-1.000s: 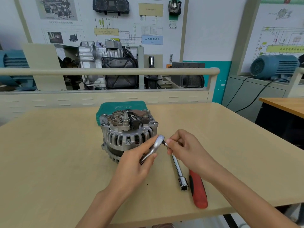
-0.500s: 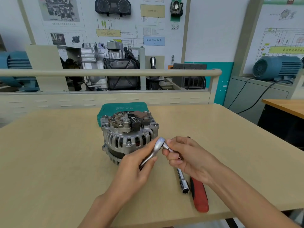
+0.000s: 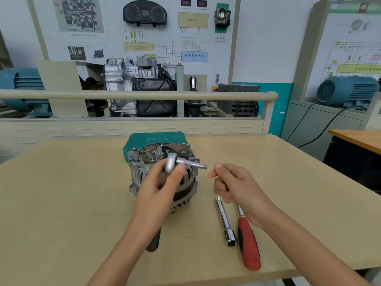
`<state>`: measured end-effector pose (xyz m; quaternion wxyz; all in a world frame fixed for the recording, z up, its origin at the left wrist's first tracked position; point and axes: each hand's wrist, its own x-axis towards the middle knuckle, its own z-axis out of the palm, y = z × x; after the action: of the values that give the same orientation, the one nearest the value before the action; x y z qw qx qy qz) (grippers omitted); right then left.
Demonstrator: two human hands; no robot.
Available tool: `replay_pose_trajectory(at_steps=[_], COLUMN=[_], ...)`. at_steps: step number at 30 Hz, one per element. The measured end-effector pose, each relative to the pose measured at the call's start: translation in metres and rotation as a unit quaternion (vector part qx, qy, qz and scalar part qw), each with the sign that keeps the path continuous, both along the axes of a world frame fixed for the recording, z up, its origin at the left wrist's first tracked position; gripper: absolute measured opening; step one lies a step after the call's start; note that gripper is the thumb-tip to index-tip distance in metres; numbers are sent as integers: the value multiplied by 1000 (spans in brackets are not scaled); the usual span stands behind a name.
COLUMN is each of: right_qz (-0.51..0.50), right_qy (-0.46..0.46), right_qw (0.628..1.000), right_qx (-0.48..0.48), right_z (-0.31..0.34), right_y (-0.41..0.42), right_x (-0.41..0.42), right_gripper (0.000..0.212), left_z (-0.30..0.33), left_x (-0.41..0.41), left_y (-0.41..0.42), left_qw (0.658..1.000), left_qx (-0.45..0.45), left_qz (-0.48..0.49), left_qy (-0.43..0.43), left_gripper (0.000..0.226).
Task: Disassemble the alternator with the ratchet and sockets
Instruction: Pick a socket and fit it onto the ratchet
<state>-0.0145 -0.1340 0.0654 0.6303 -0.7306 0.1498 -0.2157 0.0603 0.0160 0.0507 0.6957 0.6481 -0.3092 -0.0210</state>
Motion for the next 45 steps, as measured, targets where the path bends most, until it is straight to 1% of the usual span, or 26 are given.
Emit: replay_pose_trajectory(at_steps=[3, 6, 7, 8, 12, 17, 21, 26, 30, 32, 35, 39, 43, 45], right_qz=[57, 123, 133, 133, 113, 102, 125, 128, 117, 113, 107, 105, 100, 98], right_qy=[-18, -28, -37, -47, -80, -92, -98, -118, -125, -125, -126, -133, -129, -131], right_qw=[996, 967, 958, 955, 958, 943, 926, 920, 914, 912, 909, 900, 903, 904], right_qx=[73, 222, 252, 261, 253, 303, 342, 352, 368, 374, 382, 401, 397, 396], right_z=[-1, 4, 5, 6, 2, 1, 2, 3, -1, -3, -6, -7, -10, -11], right_y=[7, 15, 17, 19, 23, 31, 36, 41, 44, 45, 46, 48, 49, 49], right_x=[2, 7, 7, 8, 6, 7, 7, 7, 9, 8, 7, 6, 2, 2], right_gripper=[32, 32, 30, 29, 23, 12, 15, 15, 14, 18, 17, 13, 15, 18], left_z=[8, 11, 11, 11, 11, 10, 10, 5, -3, -5, -6, -4, -2, -1], left_x=[4, 5, 4, 3, 2, 0, 0, -1, -1, 0, -1, -4, -6, -8], left_y=[2, 5, 7, 8, 13, 12, 12, 10, 10, 11, 11, 10, 11, 12], left_qw=[1000, 999, 999, 999, 999, 999, 999, 999, 997, 996, 995, 997, 998, 999], left_qx=[-10, -11, -12, -14, -33, -35, -37, -34, -2, 5, 6, 0, 9, 14], left_qz=[22, 20, 18, 13, -2, 3, 4, 0, 12, 6, 5, 0, -5, -12], left_qy=[19, 26, 30, 34, 36, 12, -1, -13, -81, -93, -95, -73, -60, -46], left_gripper=[22, 23, 22, 20, 21, 18, 16, 17, 14, 14, 17, 24, 17, 18])
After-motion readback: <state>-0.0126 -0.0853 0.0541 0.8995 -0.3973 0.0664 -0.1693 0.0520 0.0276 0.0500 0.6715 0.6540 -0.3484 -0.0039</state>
